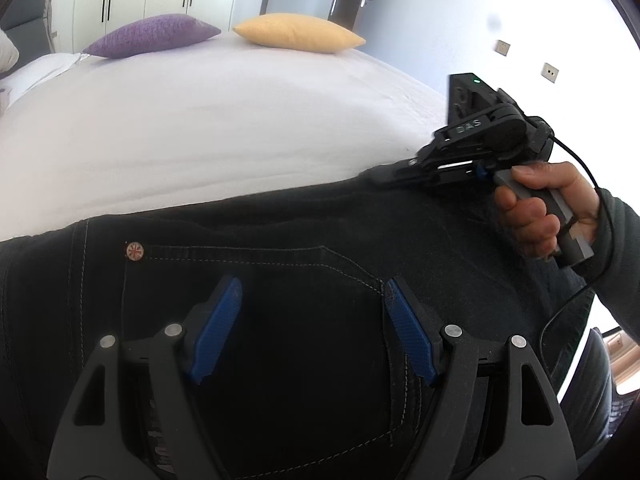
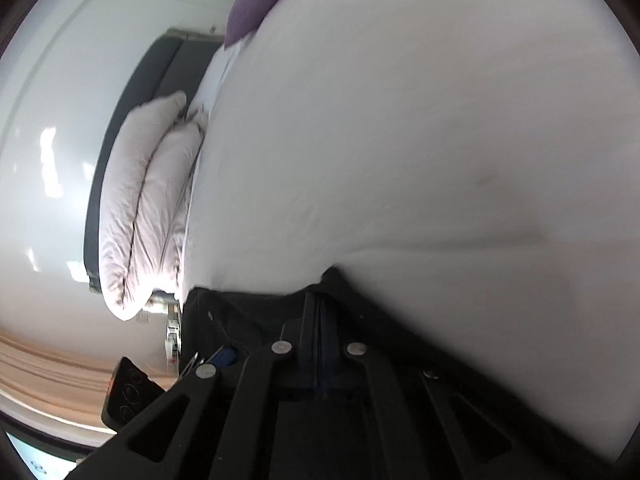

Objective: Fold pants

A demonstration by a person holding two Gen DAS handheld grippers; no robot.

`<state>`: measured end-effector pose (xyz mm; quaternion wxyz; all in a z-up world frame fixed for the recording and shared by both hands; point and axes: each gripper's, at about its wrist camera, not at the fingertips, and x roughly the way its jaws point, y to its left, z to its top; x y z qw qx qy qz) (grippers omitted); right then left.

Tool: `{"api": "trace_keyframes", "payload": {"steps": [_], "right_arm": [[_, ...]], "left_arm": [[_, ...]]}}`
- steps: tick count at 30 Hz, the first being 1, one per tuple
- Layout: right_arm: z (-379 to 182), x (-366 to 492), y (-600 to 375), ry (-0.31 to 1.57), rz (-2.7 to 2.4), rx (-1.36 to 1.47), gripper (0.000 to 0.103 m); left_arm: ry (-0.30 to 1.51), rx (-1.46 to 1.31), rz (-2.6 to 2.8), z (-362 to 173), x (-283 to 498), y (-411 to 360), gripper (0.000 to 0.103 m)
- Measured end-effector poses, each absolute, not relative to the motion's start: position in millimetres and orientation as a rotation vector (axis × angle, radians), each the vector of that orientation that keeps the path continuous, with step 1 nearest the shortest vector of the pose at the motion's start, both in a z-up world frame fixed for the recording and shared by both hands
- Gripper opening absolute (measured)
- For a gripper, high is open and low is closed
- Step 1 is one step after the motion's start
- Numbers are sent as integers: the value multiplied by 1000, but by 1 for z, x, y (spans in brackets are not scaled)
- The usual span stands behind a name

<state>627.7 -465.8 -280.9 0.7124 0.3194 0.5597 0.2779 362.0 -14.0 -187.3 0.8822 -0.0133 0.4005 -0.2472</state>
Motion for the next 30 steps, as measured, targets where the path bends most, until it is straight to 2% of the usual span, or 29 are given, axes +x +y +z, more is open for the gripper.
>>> {"api": "trace_keyframes", "payload": {"steps": [2,3,4,6,7,9,12,14,15,16,18,20,22,24,29,30], "right_arm": [[-262,618,-471,1188,589,627,2],[-251,611,-473,1157,603,630,12],[-242,605,-473,1136,621,637,29],[-223,583,-466,1079,700,624,52],[-217,575,-458,1061,735,613,57],[-217,559,-442,1077,792,590,61],[-248,557,-448,1159,695,569,62],[-257,557,-457,1173,669,592,30],[-276,564,-492,1189,599,713,4],[-278,564,-514,1162,550,758,0],[-270,556,-548,1102,440,760,0],[-256,546,-567,1076,358,737,9],[-232,526,-569,1022,407,705,53],[-216,501,-562,968,490,648,67],[-242,477,-583,1004,451,704,67],[-249,471,-599,995,430,738,51]], "left_arm": [[833,-22,-511,-187,362,-15,73],[833,-21,-509,-187,362,-15,73],[835,-18,-506,-187,363,-16,73],[835,-9,-499,-186,364,-17,73],[835,0,-494,-186,364,-20,73],[836,10,-488,-186,364,-21,73],[841,17,-480,-187,365,-21,73],[845,25,-474,-187,364,-23,73],[847,31,-471,-187,363,-24,73],[849,37,-469,-187,362,-24,73],[854,38,-465,-187,359,-24,73],[858,33,-454,-186,358,-22,73],[858,25,-449,-184,355,-23,73],[855,20,-454,-182,350,-26,73],[835,28,-485,-173,330,-46,73],[834,35,-495,-171,327,-51,73]]}}
